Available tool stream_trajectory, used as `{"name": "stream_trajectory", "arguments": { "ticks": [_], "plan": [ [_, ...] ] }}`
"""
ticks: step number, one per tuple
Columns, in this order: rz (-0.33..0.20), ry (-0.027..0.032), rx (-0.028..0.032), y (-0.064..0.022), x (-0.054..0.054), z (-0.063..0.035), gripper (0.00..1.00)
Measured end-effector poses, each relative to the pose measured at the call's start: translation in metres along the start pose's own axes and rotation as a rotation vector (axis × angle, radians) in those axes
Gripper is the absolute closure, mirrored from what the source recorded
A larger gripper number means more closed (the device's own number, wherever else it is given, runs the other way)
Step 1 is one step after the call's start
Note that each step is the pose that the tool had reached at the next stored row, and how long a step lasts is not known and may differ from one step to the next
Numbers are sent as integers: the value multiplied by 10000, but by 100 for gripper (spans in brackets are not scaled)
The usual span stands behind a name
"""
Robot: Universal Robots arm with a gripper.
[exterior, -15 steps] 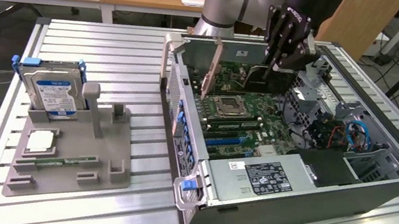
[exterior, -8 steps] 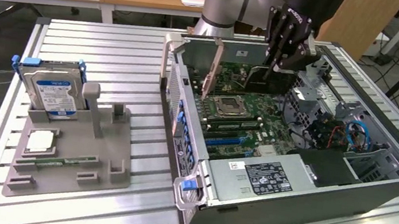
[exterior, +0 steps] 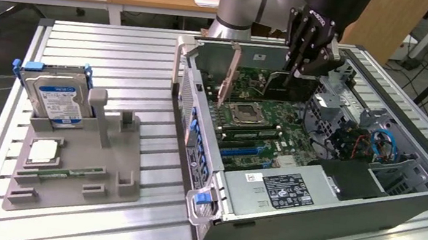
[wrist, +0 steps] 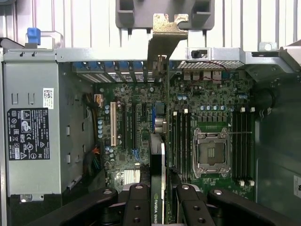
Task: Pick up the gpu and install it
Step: 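Insert the gpu into the slot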
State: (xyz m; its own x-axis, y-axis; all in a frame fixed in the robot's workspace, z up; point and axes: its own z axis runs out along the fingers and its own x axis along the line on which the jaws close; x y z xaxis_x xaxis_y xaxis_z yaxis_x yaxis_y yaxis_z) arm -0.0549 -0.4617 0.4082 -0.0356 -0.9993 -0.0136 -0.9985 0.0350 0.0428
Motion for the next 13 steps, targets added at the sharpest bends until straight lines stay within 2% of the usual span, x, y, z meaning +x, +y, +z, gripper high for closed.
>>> {"name": "stream_trajectory", "arguments": {
  "ticks": [13],
  "plan": [
    [-11,0,0,-38,-1,23,74]
  ]
}}
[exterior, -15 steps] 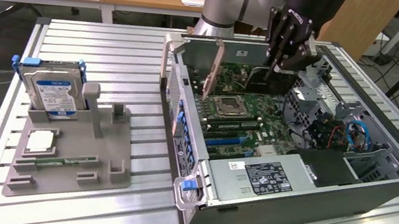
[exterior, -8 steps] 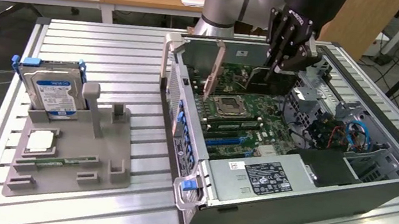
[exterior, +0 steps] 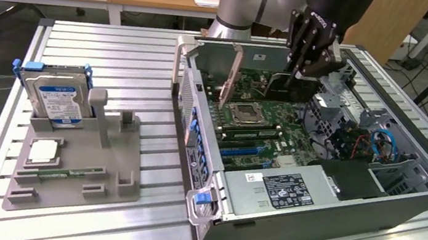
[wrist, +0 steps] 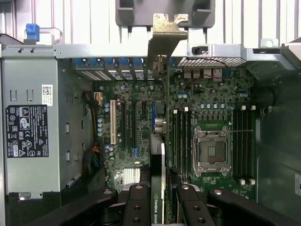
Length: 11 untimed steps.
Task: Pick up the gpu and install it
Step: 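Insert the gpu into the slot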
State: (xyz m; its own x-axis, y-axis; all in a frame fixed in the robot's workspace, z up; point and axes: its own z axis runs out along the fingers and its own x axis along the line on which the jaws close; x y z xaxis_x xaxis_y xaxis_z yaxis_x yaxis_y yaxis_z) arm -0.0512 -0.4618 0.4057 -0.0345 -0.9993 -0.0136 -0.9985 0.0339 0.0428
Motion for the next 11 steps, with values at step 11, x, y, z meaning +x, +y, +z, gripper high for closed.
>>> {"name": "stream_trajectory", "arguments": {
  "ticks": [11],
  "plan": [
    [-19,1,-1,-34,-1,21,74]
  ]
}}
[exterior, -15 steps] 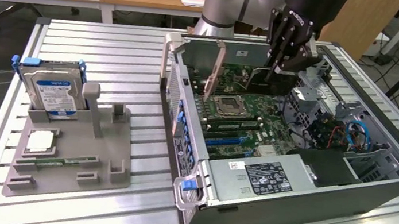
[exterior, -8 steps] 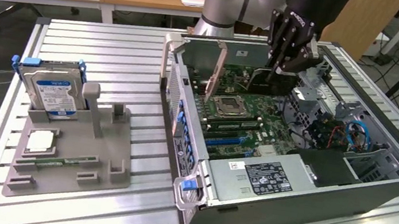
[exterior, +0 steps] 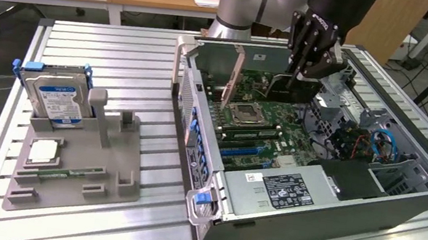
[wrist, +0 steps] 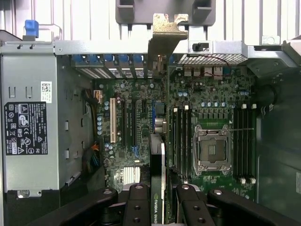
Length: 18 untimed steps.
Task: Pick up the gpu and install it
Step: 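Insert the gpu into the slot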
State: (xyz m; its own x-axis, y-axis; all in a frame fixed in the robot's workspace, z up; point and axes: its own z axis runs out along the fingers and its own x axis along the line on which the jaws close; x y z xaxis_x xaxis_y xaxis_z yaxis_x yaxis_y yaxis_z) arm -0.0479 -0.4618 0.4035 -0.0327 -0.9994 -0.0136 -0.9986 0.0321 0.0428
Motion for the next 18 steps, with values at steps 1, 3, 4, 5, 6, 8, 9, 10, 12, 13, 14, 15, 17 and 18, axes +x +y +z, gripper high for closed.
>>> {"name": "stream_trajectory", "arguments": {
  "ticks": [1,3,4,5,6,8,9,10,12,13,14,15,17,18],
  "plan": [
    [-1,0,0,-3,0,2,74],
    [-4,1,0,-8,0,5,74],
    [-6,0,0,-11,0,7,74],
    [-7,0,0,-13,0,9,74],
    [-8,1,0,-16,0,11,74],
    [-11,0,0,-20,0,15,74],
    [-12,0,0,-22,-1,17,74],
    [-13,1,0,-24,0,19,74],
    [-16,0,0,-29,-1,23,74],
    [-17,1,0,-31,-1,25,74],
    [-18,1,0,-33,-1,27,74],
    [-19,2,0,-35,-1,29,74],
    [-22,2,0,-40,-1,33,74],
    [-23,1,0,-42,-1,35,74]
  ]
}}
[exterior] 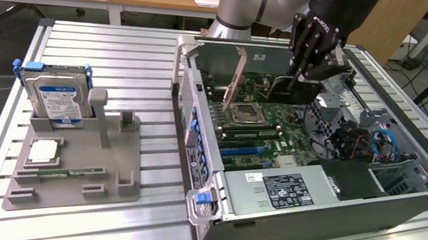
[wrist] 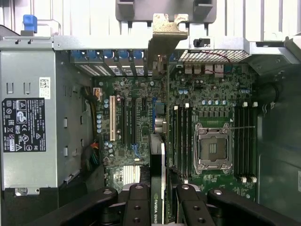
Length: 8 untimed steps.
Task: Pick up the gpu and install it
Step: 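Insert the gpu into the slot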
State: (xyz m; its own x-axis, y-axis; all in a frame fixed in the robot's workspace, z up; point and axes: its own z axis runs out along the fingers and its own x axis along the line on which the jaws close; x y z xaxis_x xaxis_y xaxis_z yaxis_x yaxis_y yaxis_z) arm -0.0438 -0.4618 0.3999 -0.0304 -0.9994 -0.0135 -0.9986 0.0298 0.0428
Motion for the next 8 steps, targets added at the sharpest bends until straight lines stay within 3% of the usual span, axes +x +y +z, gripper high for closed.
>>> {"name": "stream_trajectory", "arguments": {
  "ticks": [8],
  "plan": [
    [-12,1,0,-22,0,14,74]
  ]
}}
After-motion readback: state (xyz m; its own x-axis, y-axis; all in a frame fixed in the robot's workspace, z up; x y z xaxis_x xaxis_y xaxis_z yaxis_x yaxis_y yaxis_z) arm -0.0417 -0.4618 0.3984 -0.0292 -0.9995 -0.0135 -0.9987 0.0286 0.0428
